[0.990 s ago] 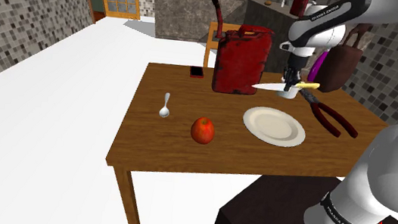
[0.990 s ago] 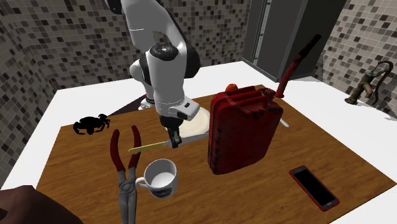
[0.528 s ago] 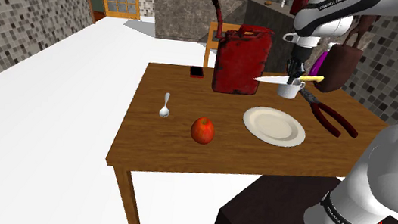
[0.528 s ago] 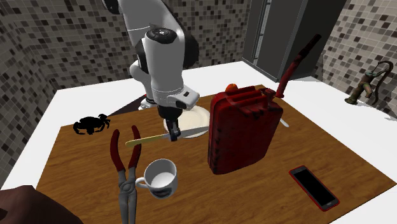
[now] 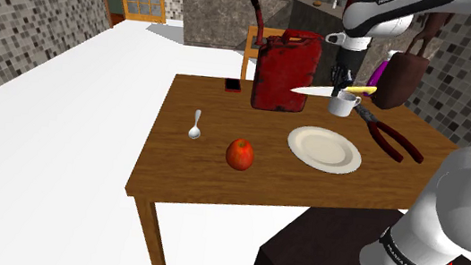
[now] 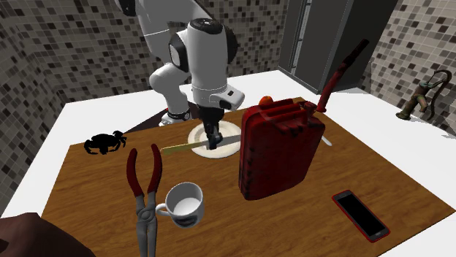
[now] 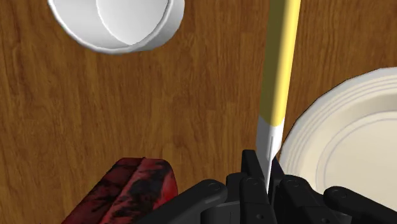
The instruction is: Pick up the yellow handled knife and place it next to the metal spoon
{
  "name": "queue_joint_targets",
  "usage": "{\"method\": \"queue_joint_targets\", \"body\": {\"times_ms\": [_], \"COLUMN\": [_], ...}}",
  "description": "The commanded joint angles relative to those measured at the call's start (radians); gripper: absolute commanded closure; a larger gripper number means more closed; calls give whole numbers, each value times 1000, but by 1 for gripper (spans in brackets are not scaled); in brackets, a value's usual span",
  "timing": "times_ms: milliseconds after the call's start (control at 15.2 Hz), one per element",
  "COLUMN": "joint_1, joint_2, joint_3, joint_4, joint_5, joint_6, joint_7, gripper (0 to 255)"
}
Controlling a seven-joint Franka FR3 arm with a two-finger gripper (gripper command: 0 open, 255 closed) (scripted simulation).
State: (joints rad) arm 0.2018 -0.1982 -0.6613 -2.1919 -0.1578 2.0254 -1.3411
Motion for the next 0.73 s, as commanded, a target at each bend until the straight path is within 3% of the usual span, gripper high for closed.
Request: {"method": "queue_joint_targets", "body": {"times_ms": [0,660], "joint_1": [18,121], "joint_2": [-10,-12], "joint_3": [33,191], "joint_4": [-14,-34], "joint_5": [0,32], "joint_6": [1,-2], "joint_7": [55,299], "gripper": [255,255]}}
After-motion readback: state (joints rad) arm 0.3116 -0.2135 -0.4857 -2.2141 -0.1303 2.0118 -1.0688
